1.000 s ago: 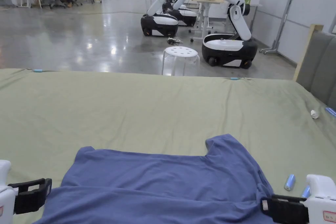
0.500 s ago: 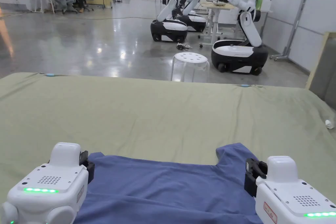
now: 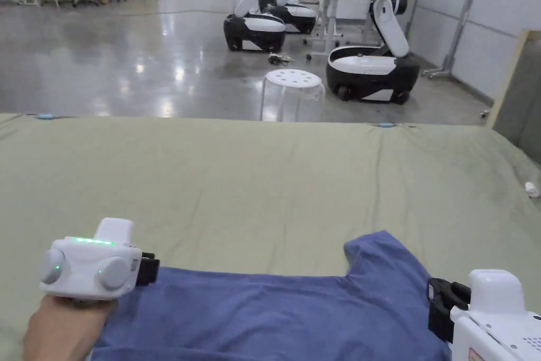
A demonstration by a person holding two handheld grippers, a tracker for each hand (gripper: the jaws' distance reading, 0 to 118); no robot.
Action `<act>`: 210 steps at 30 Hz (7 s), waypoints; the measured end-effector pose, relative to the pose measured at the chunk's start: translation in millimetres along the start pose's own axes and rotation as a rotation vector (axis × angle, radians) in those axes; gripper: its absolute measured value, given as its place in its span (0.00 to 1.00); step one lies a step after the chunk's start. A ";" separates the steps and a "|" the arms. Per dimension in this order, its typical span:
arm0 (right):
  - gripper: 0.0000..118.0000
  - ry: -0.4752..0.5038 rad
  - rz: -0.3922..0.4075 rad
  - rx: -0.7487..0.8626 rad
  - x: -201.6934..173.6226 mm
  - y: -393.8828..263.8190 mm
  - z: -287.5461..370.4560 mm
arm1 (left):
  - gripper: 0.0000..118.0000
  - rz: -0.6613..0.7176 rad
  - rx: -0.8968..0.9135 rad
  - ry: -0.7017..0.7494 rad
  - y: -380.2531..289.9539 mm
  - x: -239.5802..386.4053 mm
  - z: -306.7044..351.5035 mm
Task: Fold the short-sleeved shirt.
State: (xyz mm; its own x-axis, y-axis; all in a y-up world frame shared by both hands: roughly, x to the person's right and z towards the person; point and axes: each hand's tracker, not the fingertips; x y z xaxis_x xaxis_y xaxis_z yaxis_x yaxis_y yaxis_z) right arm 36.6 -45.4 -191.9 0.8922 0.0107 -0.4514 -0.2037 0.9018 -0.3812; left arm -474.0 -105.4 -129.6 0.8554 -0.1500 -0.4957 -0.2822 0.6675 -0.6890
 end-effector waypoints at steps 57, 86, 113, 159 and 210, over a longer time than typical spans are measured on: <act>0.94 0.106 -0.010 -0.321 48.3 -38.0 92.7 | 0.77 0.073 0.142 -0.151 -170.5 -48.3 233.5; 0.07 0.207 0.003 0.230 -52.0 -3.0 117.1 | 0.86 0.204 0.273 -0.411 -146.9 -97.3 247.3; 0.07 0.214 -0.017 0.169 -103.3 2.8 101.5 | 0.05 0.530 -0.196 -0.707 -172.7 -131.8 98.7; 0.07 0.220 -0.055 0.077 -46.9 -41.5 99.7 | 0.11 0.366 -0.134 -0.692 -178.9 131.5 131.3; 0.07 0.246 -0.036 0.077 -69.2 -29.9 100.0 | 0.12 0.249 0.051 -0.308 -100.1 37.4 224.0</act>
State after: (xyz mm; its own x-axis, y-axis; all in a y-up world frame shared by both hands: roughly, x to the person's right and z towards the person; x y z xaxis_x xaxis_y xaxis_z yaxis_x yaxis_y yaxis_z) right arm 21.2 -29.9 -68.5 0.7715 -0.1194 -0.6249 -0.1335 0.9300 -0.3424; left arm -316.5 -14.4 39.3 0.8559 0.2412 -0.4573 -0.4821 0.6922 -0.5371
